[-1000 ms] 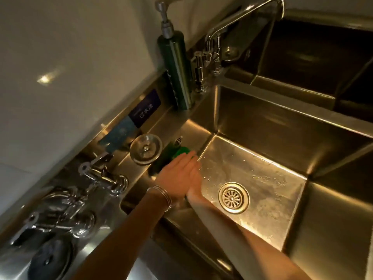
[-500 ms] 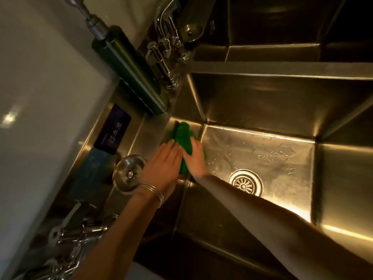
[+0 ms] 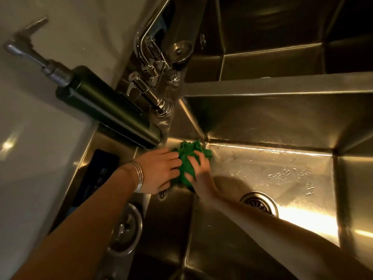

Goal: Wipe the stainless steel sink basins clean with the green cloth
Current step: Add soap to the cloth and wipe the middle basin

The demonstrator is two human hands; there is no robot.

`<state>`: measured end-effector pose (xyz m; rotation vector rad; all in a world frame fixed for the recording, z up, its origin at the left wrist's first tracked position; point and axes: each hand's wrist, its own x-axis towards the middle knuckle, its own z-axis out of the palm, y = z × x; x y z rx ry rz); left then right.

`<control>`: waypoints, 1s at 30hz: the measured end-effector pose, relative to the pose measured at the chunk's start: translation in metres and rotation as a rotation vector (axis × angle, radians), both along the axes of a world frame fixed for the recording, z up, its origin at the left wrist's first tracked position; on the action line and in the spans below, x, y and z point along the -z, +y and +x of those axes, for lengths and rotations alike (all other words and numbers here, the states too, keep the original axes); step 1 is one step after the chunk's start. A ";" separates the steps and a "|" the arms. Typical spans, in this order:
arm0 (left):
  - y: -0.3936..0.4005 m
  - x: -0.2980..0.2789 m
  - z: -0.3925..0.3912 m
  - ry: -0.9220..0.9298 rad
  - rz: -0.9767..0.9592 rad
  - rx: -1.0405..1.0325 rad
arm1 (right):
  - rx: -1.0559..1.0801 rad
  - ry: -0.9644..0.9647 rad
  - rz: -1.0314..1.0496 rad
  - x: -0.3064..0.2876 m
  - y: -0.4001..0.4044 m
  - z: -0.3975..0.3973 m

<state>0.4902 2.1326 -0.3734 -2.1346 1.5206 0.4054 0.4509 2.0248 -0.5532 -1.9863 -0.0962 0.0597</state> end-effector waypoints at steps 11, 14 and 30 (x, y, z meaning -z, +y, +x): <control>0.008 0.013 0.013 0.049 -0.113 -0.006 | -0.026 0.031 -0.171 0.002 -0.001 0.026; 0.008 0.015 0.012 0.053 -0.126 0.009 | 0.073 0.028 -0.124 -0.001 -0.008 0.053; 0.010 0.015 0.012 0.070 -0.114 0.008 | 0.260 0.113 0.047 -0.007 -0.004 0.077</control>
